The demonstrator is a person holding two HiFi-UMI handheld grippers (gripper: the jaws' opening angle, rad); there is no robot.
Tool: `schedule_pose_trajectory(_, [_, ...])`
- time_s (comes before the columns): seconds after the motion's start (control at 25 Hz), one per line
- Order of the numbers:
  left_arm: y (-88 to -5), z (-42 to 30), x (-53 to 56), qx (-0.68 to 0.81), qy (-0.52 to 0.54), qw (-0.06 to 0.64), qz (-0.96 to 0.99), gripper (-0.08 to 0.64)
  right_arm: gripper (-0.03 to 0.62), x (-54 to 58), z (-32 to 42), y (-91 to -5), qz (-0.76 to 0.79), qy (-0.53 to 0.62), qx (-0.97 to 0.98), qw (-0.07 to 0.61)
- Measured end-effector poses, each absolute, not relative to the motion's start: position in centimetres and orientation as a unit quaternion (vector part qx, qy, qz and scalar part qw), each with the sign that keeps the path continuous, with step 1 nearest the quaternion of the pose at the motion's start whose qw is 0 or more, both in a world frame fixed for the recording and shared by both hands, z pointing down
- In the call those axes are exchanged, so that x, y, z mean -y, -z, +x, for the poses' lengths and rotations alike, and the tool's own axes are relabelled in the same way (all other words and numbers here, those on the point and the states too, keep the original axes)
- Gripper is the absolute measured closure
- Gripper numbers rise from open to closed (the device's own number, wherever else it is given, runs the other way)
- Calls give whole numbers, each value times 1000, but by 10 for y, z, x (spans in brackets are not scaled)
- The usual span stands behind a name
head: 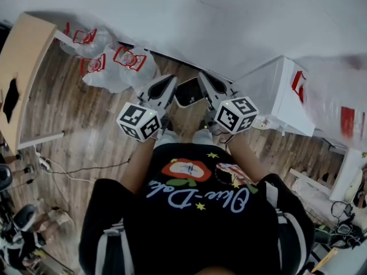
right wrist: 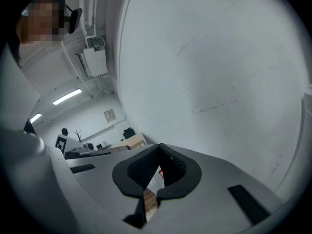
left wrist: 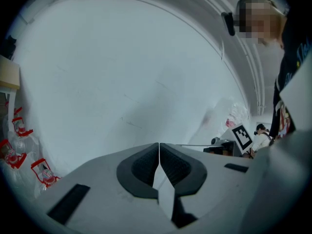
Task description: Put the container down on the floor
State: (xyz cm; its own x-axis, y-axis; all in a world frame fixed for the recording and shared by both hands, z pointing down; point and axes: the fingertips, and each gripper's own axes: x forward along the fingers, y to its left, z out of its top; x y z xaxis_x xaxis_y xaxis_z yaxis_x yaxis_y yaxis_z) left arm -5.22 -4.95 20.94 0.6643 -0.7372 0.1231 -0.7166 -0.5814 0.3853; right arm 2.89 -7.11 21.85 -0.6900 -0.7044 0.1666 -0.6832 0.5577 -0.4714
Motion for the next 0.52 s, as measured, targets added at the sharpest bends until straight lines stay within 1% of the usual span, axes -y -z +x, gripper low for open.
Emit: schedule_pose_trajectory(0.52, [-200,-61,52,419,36,198,885,554,592,69,18,-214,-376,246,-893,22])
